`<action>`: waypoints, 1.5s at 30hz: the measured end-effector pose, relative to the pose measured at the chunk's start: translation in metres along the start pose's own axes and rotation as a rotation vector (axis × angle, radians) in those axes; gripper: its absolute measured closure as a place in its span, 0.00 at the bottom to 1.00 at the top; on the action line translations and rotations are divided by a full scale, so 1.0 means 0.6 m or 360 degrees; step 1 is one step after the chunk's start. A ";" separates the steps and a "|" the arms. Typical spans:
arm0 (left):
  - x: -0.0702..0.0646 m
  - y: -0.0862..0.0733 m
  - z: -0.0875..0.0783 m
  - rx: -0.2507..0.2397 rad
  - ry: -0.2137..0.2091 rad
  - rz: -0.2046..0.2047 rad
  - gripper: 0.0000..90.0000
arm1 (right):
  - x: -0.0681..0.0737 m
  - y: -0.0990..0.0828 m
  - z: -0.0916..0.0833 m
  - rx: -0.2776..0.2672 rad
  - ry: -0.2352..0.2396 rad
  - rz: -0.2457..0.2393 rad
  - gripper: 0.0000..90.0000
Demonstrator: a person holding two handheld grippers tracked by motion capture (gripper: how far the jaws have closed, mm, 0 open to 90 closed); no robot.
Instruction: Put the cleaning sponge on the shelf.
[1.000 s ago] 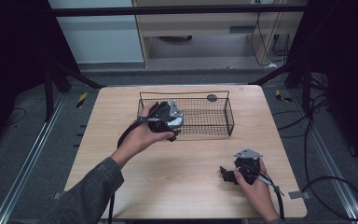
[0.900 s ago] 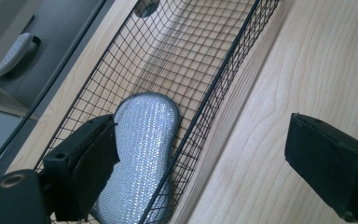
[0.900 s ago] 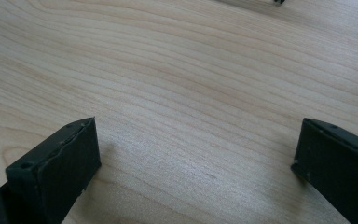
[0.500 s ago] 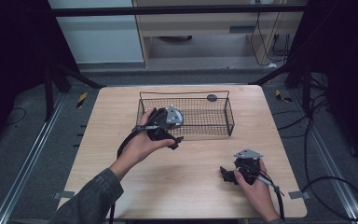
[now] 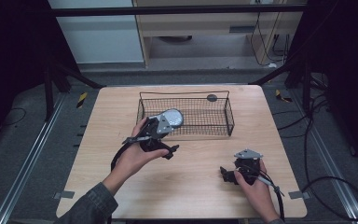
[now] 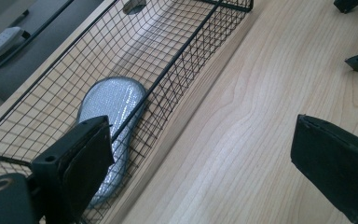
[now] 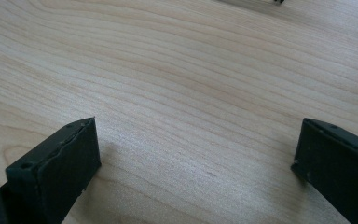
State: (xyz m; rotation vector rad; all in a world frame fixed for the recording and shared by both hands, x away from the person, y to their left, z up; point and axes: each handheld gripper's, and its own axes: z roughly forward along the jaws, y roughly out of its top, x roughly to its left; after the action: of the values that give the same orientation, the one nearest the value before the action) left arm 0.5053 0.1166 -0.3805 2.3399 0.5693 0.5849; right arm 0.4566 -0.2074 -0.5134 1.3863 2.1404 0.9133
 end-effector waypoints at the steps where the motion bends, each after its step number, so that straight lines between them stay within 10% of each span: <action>1: 0.000 -0.005 -0.002 -0.0002 -0.0001 -0.0011 0.05 | 0.000 0.000 0.000 0.0000 0.0000 0.0000 0.00; 24: 0.028 -0.126 -0.039 0.0034 0.0096 -0.0251 0.05 | 0.000 0.000 0.000 0.0000 -0.0004 0.0002 0.00; 45: 0.097 -0.268 -0.020 0.0140 0.0223 -0.0608 0.05 | 0.000 0.000 0.000 0.0000 -0.0004 0.0003 0.00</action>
State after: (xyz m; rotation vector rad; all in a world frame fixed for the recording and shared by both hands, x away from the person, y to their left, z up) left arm 0.5066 0.2650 -0.4666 2.1984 1.0957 0.5535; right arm 0.4564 -0.2073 -0.5134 1.3886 2.1378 0.9120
